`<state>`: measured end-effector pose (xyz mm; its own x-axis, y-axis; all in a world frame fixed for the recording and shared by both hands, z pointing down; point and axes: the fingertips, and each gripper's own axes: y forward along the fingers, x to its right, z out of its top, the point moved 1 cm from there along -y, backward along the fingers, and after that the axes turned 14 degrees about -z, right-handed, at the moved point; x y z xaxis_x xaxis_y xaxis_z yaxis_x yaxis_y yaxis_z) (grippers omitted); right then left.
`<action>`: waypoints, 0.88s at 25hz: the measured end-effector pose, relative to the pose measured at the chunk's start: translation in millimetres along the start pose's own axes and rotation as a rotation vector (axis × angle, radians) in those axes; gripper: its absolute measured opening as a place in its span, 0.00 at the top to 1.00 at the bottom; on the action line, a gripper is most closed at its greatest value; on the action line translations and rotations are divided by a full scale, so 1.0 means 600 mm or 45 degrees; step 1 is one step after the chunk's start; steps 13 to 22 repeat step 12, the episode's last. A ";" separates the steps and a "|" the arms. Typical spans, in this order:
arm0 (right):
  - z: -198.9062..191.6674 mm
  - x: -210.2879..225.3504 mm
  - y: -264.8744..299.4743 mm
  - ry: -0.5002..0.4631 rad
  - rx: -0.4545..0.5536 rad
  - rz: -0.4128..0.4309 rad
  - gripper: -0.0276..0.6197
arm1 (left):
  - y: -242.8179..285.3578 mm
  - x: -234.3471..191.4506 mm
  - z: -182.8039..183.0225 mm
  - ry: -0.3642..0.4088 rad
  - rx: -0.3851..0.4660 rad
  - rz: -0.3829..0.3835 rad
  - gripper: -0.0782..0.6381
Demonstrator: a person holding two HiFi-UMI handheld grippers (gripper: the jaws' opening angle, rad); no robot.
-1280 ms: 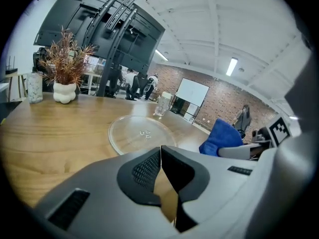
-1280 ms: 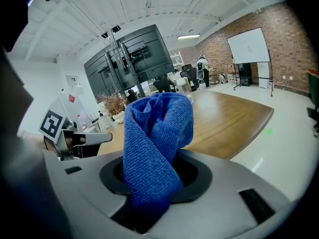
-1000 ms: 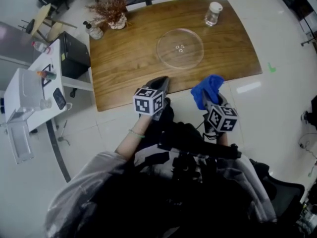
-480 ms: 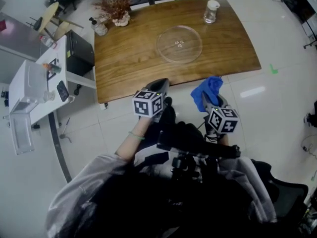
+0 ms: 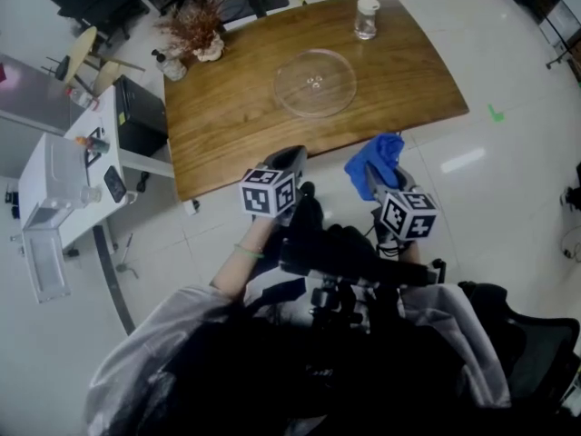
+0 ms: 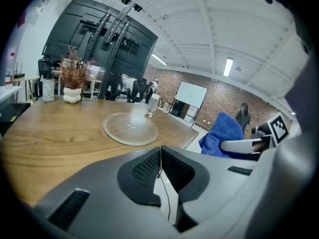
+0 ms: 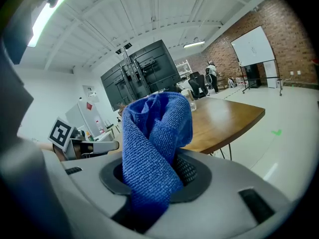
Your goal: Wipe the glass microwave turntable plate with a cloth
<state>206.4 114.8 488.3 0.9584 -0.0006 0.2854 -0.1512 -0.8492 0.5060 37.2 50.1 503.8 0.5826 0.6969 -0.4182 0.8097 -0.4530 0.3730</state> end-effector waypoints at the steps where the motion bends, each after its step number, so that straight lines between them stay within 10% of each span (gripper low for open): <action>1: 0.000 -0.002 -0.001 -0.005 0.001 0.005 0.71 | 0.001 0.002 -0.003 0.000 -0.004 -0.003 0.89; 22: -0.008 -0.026 0.001 -0.053 -0.031 0.033 0.71 | -0.008 -0.003 -0.007 -0.030 -0.002 -0.005 0.89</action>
